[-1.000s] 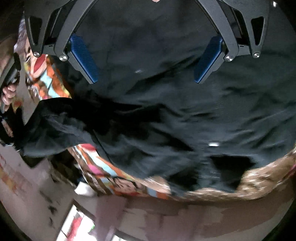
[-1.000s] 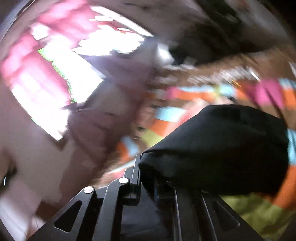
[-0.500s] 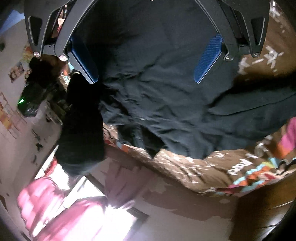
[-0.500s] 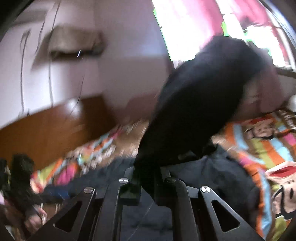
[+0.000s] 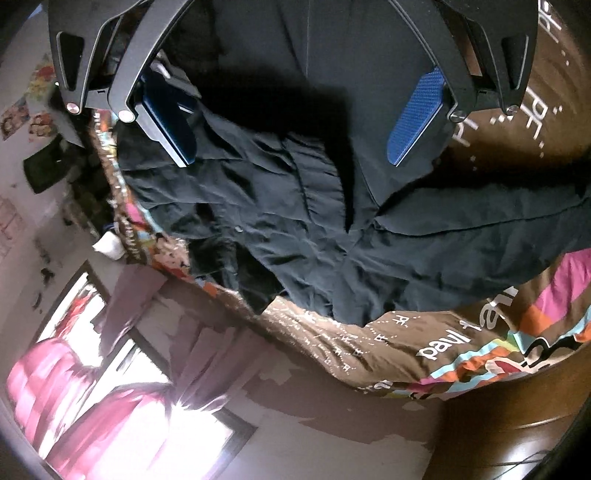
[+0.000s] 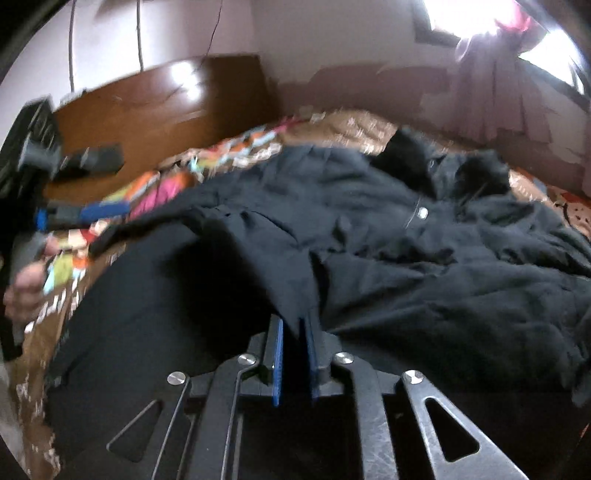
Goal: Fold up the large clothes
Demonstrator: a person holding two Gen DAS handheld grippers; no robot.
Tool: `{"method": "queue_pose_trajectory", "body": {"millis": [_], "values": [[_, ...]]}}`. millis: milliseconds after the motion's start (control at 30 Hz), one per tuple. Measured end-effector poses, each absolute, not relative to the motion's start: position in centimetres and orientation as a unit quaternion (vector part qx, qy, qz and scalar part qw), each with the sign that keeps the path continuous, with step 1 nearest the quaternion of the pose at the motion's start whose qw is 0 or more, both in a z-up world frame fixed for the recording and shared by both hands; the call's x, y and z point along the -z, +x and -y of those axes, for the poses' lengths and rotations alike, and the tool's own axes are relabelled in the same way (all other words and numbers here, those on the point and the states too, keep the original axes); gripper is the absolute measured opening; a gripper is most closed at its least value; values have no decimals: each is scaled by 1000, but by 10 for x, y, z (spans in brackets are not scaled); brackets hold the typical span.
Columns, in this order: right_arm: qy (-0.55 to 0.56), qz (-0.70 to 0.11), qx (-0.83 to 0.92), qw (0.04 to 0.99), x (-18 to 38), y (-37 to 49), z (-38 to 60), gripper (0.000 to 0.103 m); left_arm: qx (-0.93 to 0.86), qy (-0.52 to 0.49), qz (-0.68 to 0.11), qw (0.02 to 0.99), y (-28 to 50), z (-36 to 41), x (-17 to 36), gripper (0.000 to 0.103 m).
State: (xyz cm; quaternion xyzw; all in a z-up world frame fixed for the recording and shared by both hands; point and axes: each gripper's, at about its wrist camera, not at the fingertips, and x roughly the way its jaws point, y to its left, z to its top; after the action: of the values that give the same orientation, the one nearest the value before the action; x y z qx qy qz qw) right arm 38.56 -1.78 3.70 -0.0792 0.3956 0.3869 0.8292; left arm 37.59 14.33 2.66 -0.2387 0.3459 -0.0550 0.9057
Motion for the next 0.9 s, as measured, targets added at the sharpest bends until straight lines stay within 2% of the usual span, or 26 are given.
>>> {"method": "queue_pose_trajectory", "body": {"millis": [33, 67, 100, 233, 367, 467, 567, 667, 700, 767, 800, 833, 867, 900], "values": [[-69, -402, -395, 823, -38, 386, 24, 32, 55, -238, -345, 906, 381, -142, -25, 102], [-59, -405, -399, 821, -40, 386, 30, 55, 52, -238, -344, 907, 386, -140, -23, 102], [-49, -402, -400, 823, -43, 383, 38, 71, 49, -240, -342, 907, 392, -137, -21, 102], [-27, -374, -398, 837, -64, 375, 87, 73, 29, -249, -348, 903, 409, -137, -2, 102], [13, -344, -309, 887, -88, 398, 153, 73, -12, -238, -388, 890, 422, -138, 30, 101], [117, -357, -203, 904, -95, 443, 210, 73, -18, -193, -401, 895, 422, -128, 40, 101], [260, -411, -148, 861, -77, 507, 257, 73, -34, -118, -421, 899, 423, -109, 50, 102], [293, -470, -139, 821, -49, 557, 267, 72, -52, -67, -420, 904, 421, -94, 62, 102], [308, -487, -139, 806, -38, 568, 269, 65, -55, -51, -418, 905, 419, -90, 65, 102], [368, -495, -156, 772, -21, 582, 275, 61, -52, -44, -415, 907, 421, -88, 69, 102], [375, -491, -159, 770, -20, 583, 277, 50, -50, -45, -413, 908, 419, -88, 70, 102], [366, -484, -160, 778, -25, 585, 277, 42, -48, -46, -412, 909, 421, -88, 70, 102], [347, -478, -160, 790, -31, 586, 275, 29, -45, -49, -410, 910, 420, -88, 70, 102], [314, -463, -161, 813, -45, 585, 270, 20, -39, -53, -406, 911, 418, -89, 71, 102]]}}
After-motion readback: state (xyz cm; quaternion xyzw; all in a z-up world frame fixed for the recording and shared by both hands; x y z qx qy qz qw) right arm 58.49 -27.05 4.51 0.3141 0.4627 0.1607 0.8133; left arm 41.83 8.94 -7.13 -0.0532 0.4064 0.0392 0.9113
